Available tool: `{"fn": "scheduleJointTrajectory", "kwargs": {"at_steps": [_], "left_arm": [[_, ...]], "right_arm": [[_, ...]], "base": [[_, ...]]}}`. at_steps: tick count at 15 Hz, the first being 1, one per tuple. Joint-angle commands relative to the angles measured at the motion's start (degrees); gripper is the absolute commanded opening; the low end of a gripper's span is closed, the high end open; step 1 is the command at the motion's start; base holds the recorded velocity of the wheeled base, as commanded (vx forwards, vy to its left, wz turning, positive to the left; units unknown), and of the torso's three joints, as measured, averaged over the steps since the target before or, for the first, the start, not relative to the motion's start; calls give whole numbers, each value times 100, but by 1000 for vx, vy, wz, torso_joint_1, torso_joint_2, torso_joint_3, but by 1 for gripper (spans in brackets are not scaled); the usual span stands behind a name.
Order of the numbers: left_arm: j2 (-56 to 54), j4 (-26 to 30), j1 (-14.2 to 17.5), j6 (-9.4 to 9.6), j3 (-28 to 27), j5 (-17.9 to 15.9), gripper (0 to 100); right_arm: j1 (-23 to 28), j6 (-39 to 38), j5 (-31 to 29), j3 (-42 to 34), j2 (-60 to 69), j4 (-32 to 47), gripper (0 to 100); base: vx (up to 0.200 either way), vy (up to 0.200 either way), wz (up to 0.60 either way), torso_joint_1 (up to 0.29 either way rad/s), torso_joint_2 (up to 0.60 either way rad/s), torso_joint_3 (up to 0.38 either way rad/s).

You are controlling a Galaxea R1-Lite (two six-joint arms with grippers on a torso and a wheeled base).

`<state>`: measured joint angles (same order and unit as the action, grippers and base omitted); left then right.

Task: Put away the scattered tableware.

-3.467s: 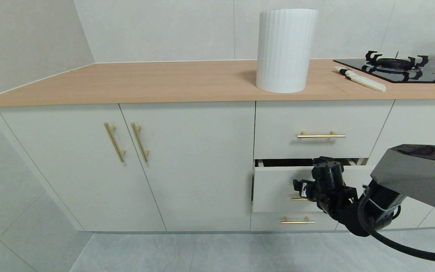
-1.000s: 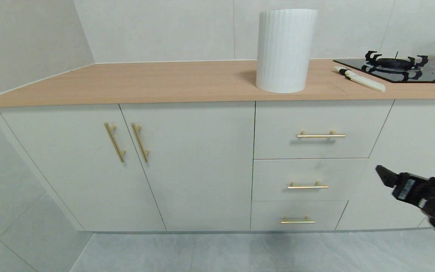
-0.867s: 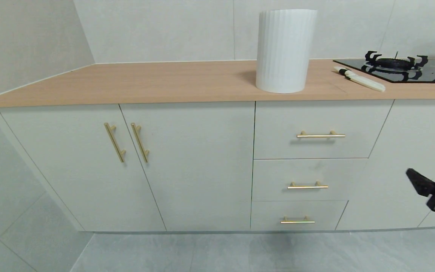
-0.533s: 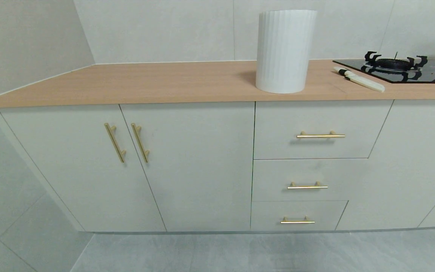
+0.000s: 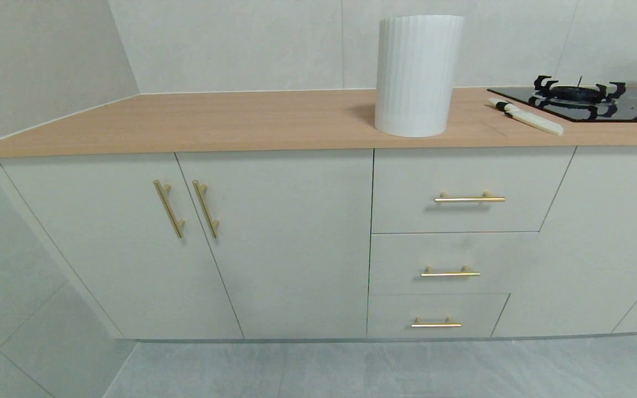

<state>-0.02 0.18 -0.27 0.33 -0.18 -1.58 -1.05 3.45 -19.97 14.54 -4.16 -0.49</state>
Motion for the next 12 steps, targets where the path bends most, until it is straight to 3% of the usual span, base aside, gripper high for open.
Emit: {"fn": "scheduleJointTrajectory", "kwargs": {"at_steps": [1,5,8,12], "left_arm": [[2,-1,0,2,1,0,100],[2,-1,0,2,1,0,100],[2,-1,0,2,1,0,100],[2,-1,0,2,1,0,100]], "right_arm": [[87,-29,362,-356,416,-39,100],[96,-371,1865,-1182,416,-39,100],[96,-371,2199,-1428,416,-48,100],[96,-389,2190,-1446,416,31,100]], "base": [[0,0,0,0,0,0],[0,0,0,0,0,0],[0,0,0,0,0,0],[0,0,0,0,0,0]]}}
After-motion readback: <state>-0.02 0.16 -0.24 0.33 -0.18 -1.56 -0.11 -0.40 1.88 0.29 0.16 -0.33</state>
